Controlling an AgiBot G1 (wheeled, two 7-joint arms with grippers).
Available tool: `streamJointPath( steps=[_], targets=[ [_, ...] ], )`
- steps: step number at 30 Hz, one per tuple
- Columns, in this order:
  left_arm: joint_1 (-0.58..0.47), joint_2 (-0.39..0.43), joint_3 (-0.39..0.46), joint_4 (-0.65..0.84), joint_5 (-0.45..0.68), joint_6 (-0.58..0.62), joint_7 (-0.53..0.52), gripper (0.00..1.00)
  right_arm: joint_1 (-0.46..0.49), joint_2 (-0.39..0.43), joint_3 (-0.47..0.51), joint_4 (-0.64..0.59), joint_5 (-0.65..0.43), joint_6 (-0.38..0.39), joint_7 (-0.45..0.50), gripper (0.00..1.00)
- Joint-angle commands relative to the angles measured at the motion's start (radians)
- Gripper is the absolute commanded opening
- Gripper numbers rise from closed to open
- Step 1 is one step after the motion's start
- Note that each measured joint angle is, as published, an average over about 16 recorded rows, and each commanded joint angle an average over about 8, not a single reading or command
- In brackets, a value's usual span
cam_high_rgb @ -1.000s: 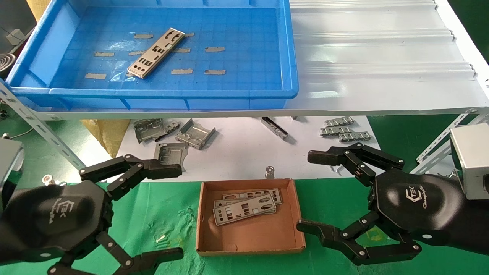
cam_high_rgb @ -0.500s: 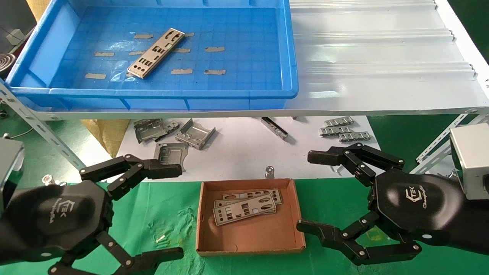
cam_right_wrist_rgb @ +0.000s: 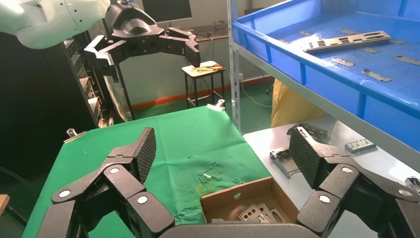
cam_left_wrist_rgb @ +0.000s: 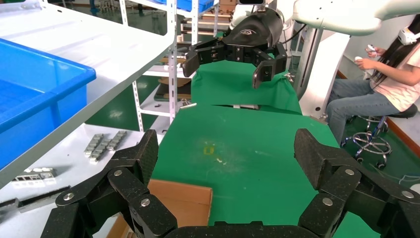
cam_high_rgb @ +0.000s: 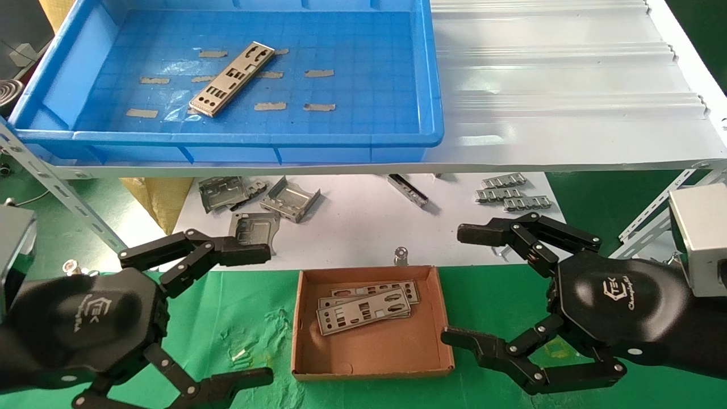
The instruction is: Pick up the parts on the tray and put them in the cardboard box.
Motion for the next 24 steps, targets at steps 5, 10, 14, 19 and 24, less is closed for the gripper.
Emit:
streamJointPath(
  steps=[5, 10, 14, 19, 24],
  targets=[
    [0.000, 0.000, 0.000, 0.000, 0.000, 0.000, 0.000, 1.00, 0.000, 0.000, 0.000, 0.000, 0.000, 0.000, 0.000, 1.00],
    [0.000, 0.000, 0.000, 0.000, 0.000, 0.000, 0.000, 1.00, 0.000, 0.000, 0.000, 0.000, 0.000, 0.000, 0.000, 1.00],
    [0.000, 0.000, 0.000, 0.000, 0.000, 0.000, 0.000, 1.00, 0.000, 0.000, 0.000, 0.000, 0.000, 0.000, 0.000, 1.00],
    [0.000, 0.000, 0.000, 0.000, 0.000, 0.000, 0.000, 1.00, 0.000, 0.000, 0.000, 0.000, 0.000, 0.000, 0.000, 1.00],
    [0.000, 0.000, 0.000, 0.000, 0.000, 0.000, 0.000, 1.00, 0.000, 0.000, 0.000, 0.000, 0.000, 0.000, 0.000, 1.00]
  ],
)
